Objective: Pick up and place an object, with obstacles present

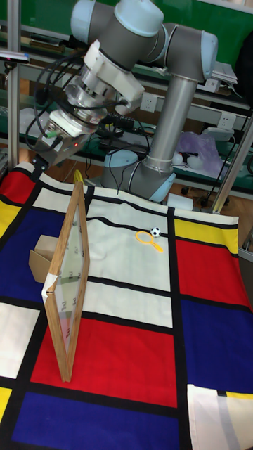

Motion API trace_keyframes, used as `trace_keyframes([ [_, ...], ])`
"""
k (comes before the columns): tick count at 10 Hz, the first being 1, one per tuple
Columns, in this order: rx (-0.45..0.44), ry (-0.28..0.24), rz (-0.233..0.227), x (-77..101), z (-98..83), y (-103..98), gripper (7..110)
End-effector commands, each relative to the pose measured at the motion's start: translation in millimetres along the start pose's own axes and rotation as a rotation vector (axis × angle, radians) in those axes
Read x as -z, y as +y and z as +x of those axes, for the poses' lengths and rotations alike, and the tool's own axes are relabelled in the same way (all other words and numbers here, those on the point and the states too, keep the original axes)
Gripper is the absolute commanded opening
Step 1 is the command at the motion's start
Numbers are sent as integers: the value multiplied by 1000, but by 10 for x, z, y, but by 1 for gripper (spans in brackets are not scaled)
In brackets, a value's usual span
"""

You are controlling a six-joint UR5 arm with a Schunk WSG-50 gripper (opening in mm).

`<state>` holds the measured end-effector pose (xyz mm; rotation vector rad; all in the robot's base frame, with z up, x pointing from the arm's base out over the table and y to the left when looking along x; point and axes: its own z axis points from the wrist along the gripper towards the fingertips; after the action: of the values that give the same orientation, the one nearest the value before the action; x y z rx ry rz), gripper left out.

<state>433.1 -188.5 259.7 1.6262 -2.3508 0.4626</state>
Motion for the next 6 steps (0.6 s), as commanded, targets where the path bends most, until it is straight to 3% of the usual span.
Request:
trace_keyframes([
  [1, -76, -24, -31, 5, -34, 104, 44],
  [2, -21, -43, -10, 46, -132, 36, 44],
  [3, -42, -87, -21, 125, -278, 54, 107],
  [4, -100, -100, -40, 209, -314, 131, 107],
  [5, -151, -37, 13, 261, -152, 71, 88],
  [6, -196, -9, 94, 303, -79, -102, 88],
])
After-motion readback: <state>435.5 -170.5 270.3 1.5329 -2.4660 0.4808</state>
